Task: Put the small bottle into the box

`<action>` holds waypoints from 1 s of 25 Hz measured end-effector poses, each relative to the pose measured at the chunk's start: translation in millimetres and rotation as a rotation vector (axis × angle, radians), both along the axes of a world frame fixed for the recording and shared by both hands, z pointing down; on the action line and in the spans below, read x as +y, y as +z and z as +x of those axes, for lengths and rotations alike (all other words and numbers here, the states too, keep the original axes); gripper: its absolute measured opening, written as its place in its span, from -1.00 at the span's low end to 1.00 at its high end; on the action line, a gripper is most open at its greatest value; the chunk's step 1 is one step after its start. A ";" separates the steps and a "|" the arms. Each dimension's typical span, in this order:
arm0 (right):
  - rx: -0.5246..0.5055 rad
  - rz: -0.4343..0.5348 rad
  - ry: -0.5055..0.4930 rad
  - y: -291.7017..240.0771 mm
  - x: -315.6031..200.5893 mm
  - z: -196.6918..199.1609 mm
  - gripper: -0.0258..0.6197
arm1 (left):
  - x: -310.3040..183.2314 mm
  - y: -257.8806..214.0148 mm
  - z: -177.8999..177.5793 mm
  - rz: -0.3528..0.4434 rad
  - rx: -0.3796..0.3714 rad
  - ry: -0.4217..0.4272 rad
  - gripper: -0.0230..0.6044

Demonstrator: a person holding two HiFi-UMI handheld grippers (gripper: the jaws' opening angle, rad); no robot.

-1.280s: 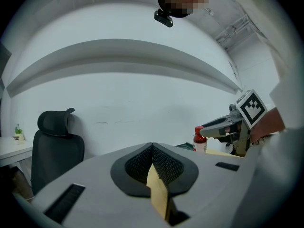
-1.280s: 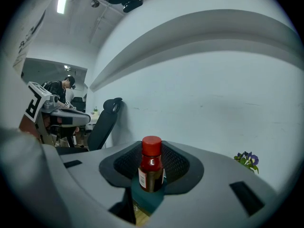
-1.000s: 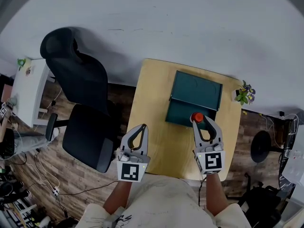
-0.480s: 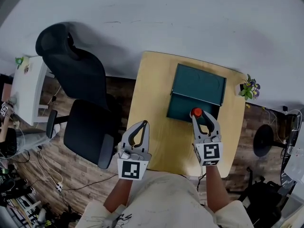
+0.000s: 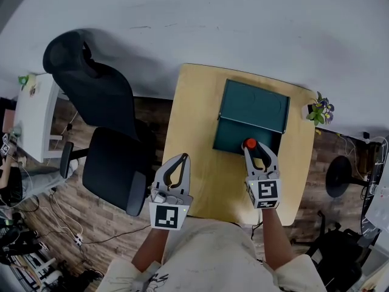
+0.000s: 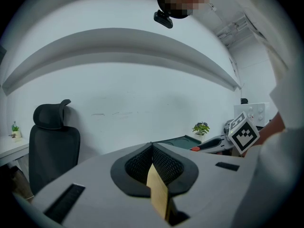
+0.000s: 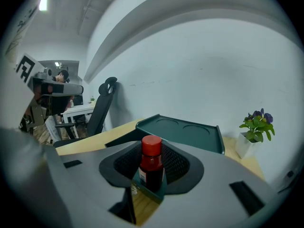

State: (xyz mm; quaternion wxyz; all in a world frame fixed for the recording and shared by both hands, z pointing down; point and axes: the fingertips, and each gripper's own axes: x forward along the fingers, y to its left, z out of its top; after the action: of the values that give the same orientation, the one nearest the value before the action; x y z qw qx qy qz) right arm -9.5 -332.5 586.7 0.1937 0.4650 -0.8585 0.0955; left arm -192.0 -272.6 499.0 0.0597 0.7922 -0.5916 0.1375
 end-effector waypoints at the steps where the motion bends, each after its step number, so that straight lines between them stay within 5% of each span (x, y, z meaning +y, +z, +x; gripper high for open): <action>1: 0.000 0.002 0.004 0.3 0.4 0.5 -0.49 | -0.4 -0.1 -0.2 0.002 0.001 0.000 -0.90; 25: 0.014 -0.004 0.013 5.9 15.0 7.4 -0.47 | 4.4 -2.1 7.7 0.011 0.000 0.014 -0.90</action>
State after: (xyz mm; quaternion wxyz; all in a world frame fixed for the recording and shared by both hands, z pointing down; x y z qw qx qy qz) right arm -2.0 -317.5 592.6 0.1998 0.4708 -0.8540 0.0952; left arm -184.3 -268.2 496.9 0.0543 0.7966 -0.5868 0.1347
